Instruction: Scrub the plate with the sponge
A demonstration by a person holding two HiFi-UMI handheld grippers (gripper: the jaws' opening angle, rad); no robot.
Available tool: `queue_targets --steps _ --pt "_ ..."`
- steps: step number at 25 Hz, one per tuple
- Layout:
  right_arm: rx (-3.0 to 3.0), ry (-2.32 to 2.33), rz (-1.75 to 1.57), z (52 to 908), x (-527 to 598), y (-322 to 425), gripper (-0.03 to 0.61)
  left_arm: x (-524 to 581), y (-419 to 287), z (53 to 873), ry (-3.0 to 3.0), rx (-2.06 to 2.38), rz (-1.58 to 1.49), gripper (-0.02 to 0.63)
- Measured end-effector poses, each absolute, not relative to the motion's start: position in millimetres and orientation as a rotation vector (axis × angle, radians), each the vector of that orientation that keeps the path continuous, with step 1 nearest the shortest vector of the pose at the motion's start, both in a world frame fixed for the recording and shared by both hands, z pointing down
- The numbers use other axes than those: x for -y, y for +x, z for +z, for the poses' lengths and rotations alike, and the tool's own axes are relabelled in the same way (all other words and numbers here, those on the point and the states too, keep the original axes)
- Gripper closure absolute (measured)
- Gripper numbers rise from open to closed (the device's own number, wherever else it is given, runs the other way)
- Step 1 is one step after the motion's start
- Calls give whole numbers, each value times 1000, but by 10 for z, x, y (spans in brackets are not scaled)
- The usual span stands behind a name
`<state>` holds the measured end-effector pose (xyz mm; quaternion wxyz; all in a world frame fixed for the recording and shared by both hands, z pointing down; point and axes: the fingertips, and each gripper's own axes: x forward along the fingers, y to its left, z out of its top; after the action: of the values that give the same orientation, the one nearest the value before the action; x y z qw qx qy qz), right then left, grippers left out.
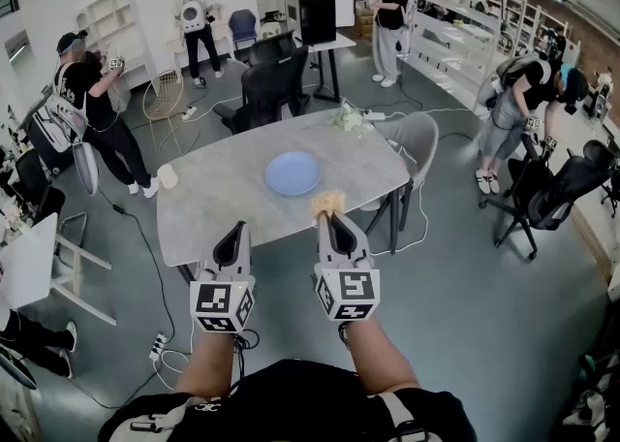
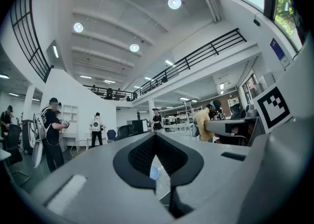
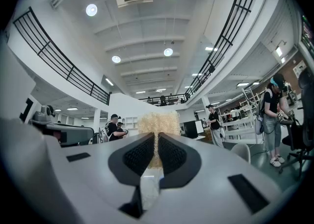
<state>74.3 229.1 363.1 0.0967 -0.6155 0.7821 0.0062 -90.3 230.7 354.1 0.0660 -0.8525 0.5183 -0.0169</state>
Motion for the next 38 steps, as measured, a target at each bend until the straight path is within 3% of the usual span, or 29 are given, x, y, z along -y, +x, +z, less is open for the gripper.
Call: queue_targets --steps 38 --pt "-2315 -1850 57 3577 -1905 173 551 -1776 -1515 3726 -2623 -1591 -19 615"
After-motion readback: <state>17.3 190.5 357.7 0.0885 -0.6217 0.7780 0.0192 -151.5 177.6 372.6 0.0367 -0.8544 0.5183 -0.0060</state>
